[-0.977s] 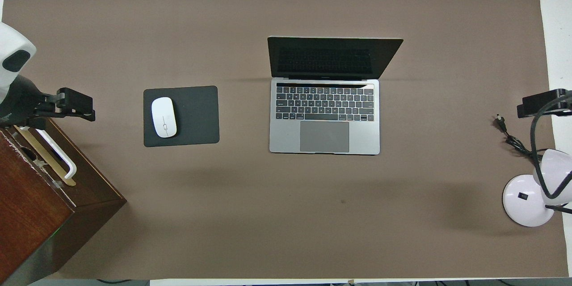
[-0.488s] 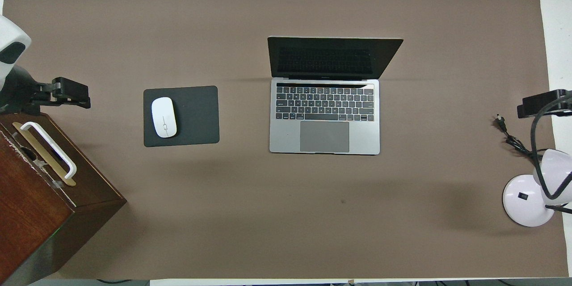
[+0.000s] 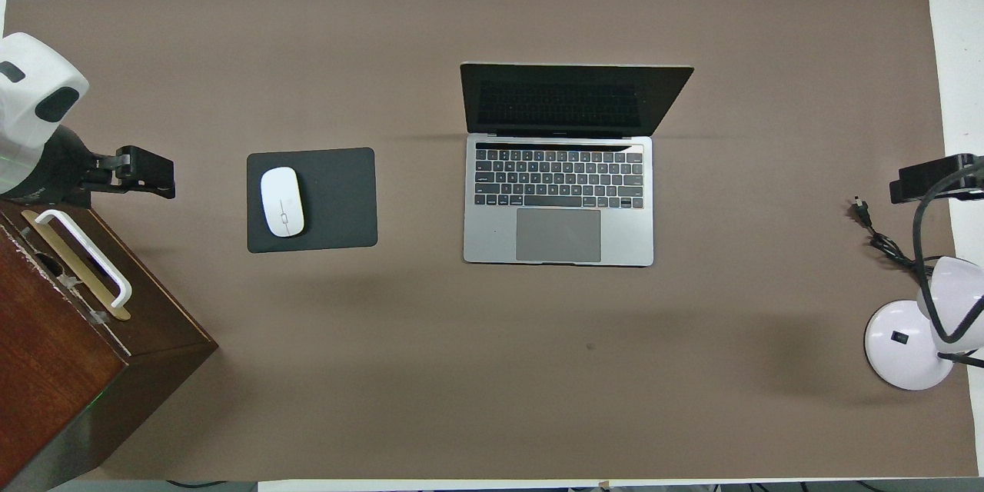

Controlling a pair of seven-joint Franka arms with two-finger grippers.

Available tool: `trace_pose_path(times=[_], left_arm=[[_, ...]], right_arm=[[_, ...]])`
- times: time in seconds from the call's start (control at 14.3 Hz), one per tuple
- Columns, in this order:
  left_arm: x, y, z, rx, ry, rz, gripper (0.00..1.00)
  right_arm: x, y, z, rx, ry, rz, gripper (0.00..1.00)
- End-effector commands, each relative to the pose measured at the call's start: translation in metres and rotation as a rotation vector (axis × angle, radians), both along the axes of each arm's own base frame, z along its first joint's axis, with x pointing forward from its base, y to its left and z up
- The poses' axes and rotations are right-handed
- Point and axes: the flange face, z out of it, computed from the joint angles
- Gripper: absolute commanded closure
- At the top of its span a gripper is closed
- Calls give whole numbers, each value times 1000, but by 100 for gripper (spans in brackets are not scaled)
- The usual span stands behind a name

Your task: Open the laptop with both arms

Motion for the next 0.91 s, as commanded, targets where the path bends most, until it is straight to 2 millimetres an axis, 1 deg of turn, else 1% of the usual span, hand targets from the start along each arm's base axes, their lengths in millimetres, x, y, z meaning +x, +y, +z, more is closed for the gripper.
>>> trace_pose_path(times=[0.0, 0.14, 0.28, 0.42, 0.84], left_arm=[[0, 1, -3, 10, 11, -17, 0], [0, 3, -3, 10, 7, -14, 0], [0, -2, -2, 10, 16, -21, 0], [4, 0, -1, 8, 31, -18, 0], [2, -4, -2, 10, 31, -24, 0]], right_arm=[[-6, -4, 1, -4, 5, 23, 0], [-6, -4, 1, -4, 5, 23, 0], [-6, -4, 1, -4, 5, 23, 0], [-6, -4, 1, -4, 6, 23, 0], [-6, -4, 0, -4, 9, 23, 0]])
